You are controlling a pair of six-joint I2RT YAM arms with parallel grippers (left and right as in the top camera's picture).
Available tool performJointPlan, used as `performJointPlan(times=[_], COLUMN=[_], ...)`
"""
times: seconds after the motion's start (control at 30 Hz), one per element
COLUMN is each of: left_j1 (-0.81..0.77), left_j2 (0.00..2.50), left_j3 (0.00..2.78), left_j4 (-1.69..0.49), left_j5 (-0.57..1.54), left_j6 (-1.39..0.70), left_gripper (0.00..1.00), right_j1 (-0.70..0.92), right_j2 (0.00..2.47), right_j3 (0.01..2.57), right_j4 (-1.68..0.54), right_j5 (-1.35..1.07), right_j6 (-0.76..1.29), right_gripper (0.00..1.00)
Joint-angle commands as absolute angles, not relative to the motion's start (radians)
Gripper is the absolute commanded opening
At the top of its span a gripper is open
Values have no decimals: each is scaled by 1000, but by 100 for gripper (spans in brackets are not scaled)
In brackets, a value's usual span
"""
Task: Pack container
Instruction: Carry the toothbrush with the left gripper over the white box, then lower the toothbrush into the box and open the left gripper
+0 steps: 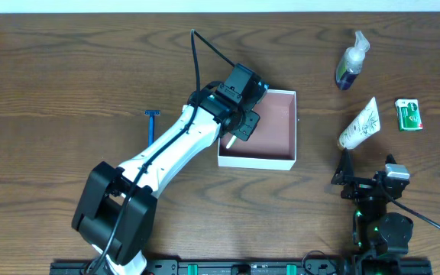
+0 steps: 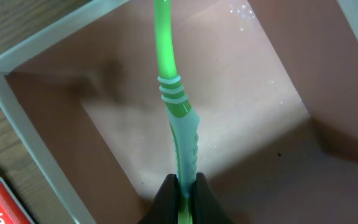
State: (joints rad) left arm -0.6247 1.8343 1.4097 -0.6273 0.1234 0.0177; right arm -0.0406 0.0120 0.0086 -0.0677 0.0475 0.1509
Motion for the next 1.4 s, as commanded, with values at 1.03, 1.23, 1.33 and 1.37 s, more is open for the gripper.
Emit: performJointPlan(times=[1.03, 1.23, 1.33, 1.37], left_j1=[-623, -623, -623, -623], left_j2=[1951, 1951, 1951, 1951], left_j3=[1411, 1411, 1410, 1410], left_j4=[-638, -641, -643, -643], left_j5=[111, 111, 111, 111], left_j6=[-21, -21, -21, -21], left_gripper=[7, 17, 17, 17], right_j1=[-31, -31, -31, -31], right_j2=[7, 7, 7, 7], right_j3=[6, 6, 6, 6], right_j4=[-71, -71, -71, -71], right_j5=[44, 44, 44, 44], right_j6=[141, 141, 141, 141], right_gripper=[99, 99, 99, 99])
